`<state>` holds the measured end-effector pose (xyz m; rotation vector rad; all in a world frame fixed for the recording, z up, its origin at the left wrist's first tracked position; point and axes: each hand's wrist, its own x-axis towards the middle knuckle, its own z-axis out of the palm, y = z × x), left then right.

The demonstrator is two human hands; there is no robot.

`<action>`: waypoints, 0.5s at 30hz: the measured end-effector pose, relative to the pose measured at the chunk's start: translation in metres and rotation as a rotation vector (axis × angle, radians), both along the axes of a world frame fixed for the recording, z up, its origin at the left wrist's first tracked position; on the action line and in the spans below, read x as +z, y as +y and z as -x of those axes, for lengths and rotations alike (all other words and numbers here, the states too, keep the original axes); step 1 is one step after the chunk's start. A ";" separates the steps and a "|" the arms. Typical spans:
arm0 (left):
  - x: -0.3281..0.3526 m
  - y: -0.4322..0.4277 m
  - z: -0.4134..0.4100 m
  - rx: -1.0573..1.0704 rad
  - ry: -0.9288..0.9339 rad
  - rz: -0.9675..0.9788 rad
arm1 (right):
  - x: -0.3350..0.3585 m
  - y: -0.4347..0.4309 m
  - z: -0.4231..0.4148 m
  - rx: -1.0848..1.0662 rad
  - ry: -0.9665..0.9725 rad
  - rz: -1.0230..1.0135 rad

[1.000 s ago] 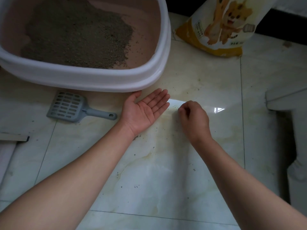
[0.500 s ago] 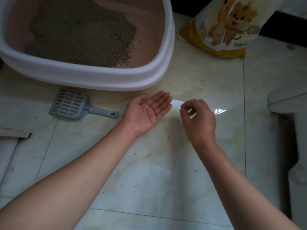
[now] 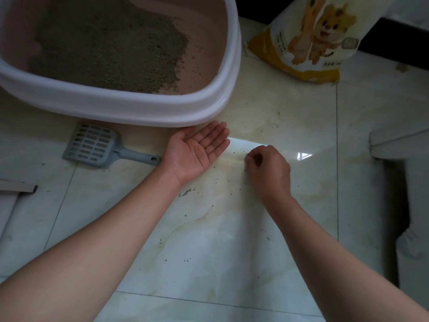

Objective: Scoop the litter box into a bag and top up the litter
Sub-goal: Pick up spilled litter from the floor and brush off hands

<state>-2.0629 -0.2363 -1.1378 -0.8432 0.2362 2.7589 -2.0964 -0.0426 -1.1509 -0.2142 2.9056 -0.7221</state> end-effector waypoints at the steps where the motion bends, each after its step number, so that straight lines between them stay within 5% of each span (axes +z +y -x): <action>1: -0.001 -0.002 0.001 0.002 -0.006 0.007 | 0.001 -0.001 0.002 0.029 0.005 -0.034; 4: -0.004 -0.007 0.001 0.007 -0.014 0.020 | 0.005 -0.005 0.003 0.098 -0.005 -0.098; 9: -0.006 -0.002 -0.007 -0.063 -0.040 0.036 | 0.024 -0.036 -0.012 0.152 0.084 0.180; 15: -0.008 -0.001 -0.014 -0.108 -0.129 0.093 | 0.037 -0.073 -0.025 0.287 0.057 0.286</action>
